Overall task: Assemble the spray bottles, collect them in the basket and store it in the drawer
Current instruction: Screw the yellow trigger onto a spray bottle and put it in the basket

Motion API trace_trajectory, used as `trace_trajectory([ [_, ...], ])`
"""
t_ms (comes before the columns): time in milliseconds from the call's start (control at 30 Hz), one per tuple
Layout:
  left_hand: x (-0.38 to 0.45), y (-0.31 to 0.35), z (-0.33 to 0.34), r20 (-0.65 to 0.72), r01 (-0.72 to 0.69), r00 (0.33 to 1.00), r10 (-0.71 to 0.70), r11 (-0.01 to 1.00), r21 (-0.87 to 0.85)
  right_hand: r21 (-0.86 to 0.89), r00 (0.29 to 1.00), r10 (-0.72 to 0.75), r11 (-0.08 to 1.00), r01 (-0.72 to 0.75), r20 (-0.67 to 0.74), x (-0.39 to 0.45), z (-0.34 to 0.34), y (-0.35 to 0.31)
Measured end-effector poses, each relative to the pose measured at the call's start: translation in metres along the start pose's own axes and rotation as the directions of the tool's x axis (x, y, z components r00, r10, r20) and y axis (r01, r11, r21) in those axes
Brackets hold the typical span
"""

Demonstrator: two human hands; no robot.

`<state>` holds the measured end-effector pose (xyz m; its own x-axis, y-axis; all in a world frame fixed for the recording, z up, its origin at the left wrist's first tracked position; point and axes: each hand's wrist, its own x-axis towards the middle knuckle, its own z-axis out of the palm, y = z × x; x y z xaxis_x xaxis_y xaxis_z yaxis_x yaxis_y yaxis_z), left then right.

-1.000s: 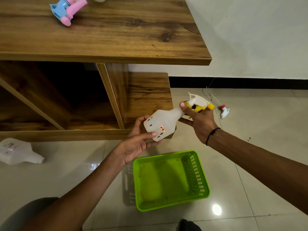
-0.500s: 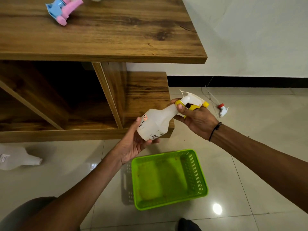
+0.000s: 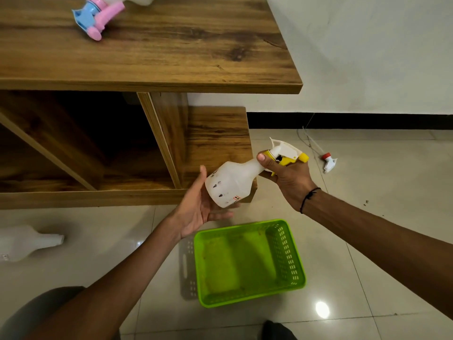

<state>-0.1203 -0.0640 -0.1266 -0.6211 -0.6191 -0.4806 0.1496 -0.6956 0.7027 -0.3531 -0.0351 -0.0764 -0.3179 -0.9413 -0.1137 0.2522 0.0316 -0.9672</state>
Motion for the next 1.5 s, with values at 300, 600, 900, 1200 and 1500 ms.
trace_trajectory([
  [300,0.004,-0.007,-0.009,0.010,-0.284,0.942,0.335,0.782,0.554,-0.039,1.000,0.017,0.999,-0.016,0.012,-0.009,-0.002,0.001],
  [600,-0.006,0.000,-0.011,0.071,-0.300,0.916,0.395,0.558,0.774,-0.174,0.992,-0.055,0.982,0.075,0.117,-0.021,0.007,0.010],
  [900,-0.016,0.013,-0.027,0.246,-0.210,0.969,0.038,0.656,0.725,-0.237,0.961,0.001,0.969,0.068,0.276,-0.027,0.009,0.009],
  [1200,-0.016,-0.022,-0.012,0.063,-0.195,0.936,0.345,0.364,0.911,-0.268,0.960,-0.019,0.959,0.098,0.281,-0.040,0.026,0.015],
  [1500,-0.036,-0.018,-0.027,0.095,-0.207,0.958,0.272,0.417,0.885,-0.274,0.918,-0.021,0.951,0.140,0.396,-0.049,0.039,0.019],
])
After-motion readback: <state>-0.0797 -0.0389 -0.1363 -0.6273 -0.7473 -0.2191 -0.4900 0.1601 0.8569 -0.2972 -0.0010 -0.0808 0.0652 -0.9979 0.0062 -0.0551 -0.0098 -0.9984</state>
